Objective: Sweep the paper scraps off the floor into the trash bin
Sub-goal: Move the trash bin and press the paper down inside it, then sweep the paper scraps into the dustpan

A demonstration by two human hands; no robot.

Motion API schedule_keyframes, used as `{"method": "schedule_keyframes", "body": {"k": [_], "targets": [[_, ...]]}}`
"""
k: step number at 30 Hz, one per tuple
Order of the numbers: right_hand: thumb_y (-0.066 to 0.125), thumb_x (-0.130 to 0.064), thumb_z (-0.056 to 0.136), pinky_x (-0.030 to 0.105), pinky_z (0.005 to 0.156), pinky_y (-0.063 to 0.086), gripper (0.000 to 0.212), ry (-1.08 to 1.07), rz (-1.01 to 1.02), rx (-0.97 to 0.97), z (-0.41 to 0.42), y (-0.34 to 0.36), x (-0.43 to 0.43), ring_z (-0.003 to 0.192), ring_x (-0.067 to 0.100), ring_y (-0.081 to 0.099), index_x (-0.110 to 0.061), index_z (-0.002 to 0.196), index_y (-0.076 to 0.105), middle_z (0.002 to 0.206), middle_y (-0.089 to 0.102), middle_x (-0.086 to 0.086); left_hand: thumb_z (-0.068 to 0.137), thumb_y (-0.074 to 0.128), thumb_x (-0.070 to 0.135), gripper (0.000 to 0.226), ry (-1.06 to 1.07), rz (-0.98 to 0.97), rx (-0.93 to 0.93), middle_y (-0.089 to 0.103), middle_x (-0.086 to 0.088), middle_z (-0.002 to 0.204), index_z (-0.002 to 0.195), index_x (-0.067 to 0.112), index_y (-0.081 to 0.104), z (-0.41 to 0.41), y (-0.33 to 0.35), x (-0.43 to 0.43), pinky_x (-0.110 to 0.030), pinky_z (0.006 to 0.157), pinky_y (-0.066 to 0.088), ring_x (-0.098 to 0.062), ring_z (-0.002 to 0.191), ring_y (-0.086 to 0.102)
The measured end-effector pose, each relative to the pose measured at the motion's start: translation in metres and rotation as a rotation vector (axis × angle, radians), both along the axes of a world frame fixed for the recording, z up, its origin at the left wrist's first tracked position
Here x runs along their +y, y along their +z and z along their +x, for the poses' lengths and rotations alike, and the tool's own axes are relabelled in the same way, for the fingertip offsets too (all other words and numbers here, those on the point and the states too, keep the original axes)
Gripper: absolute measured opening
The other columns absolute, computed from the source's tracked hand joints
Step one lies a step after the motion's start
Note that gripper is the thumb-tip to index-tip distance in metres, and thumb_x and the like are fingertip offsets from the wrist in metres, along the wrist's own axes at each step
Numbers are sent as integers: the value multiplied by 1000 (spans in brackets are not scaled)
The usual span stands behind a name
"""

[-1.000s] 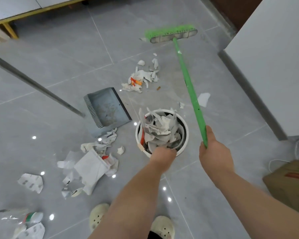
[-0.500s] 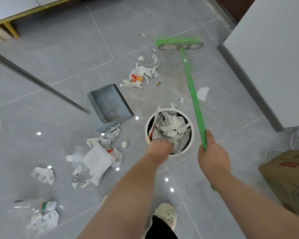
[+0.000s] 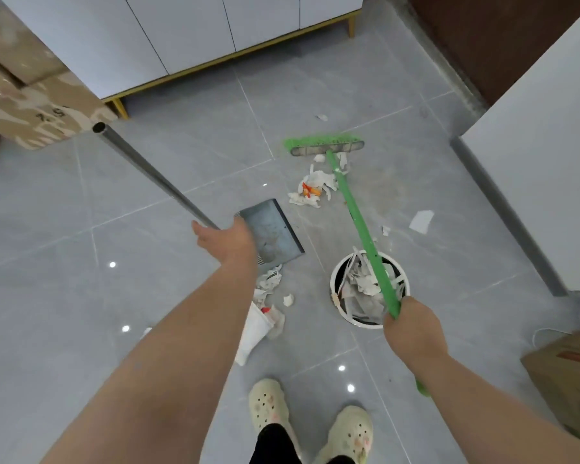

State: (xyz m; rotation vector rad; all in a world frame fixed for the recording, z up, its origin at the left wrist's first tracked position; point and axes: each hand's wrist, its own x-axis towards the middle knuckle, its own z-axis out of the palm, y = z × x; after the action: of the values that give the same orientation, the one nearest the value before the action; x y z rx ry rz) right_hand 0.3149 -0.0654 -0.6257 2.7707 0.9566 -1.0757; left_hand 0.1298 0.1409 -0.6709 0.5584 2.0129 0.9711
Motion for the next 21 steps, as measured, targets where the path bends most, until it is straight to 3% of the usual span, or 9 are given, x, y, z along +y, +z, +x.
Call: {"method": "schedule_keyframes", "body": {"k": [3,5,7,9,10,13,15,17,21], "targets": [[47,-20,93,28,67,40,15,64,-25,2,-19,11,12,83,31,55,-6,94,53,92,60,11,78,66,17,93,11,94,48,21,-7,152,152,24,10,-32,42,43,-40,106,39,-27,131,42],[47,-21,94,28,66,41,20,98,-36,7,-30,16,21,81,28,54,-4,101,55,96,62,11,77,67,17,85,-77,141,51,35,-6,143,149,20,22,-49,62,65,-33,101,42,-22,122,47],[48,-21,94,27,65,40,21,118,-51,5,-41,25,27,77,24,50,-5,102,56,94,61,9,81,66,17,46,-179,146,17,54,-1,107,123,12,50,-65,78,82,-26,82,42,-18,95,54],[49,-21,93,25,65,39,21,126,-64,-14,-50,33,29,76,23,49,-5,104,57,95,61,8,83,65,21,12,-312,59,26,51,0,79,85,13,57,-78,91,92,-27,72,39,-18,75,50],[49,-21,93,25,65,40,21,129,-74,-27,-52,34,27,76,23,49,-6,104,57,93,60,7,84,63,25,15,-417,-19,99,52,-2,77,78,12,57,-82,93,94,-29,70,40,-21,73,50],[48,-23,92,26,66,43,16,128,-115,-41,-66,40,16,81,25,55,-10,97,56,88,57,5,88,55,35,30,-594,-168,232,60,-7,81,92,8,67,-91,109,88,-33,72,51,-28,74,58],[48,-24,92,26,66,42,16,132,-115,-49,-78,42,8,89,26,61,-10,98,55,92,61,6,91,53,38,33,-549,-121,162,62,-5,76,91,7,65,-94,116,78,-33,79,55,-27,68,65],[46,-23,94,26,64,40,21,137,-92,-63,-90,45,1,88,25,61,-8,105,55,99,63,7,94,52,36,30,-409,-42,40,59,0,73,77,11,56,-99,124,66,-33,79,54,-20,61,66],[43,-22,96,26,67,41,23,103,-69,-81,-105,48,-14,98,28,62,-8,111,53,106,64,10,95,49,39,33,-287,38,42,56,5,69,68,19,47,-122,135,36,-35,81,54,-24,71,71]]}}
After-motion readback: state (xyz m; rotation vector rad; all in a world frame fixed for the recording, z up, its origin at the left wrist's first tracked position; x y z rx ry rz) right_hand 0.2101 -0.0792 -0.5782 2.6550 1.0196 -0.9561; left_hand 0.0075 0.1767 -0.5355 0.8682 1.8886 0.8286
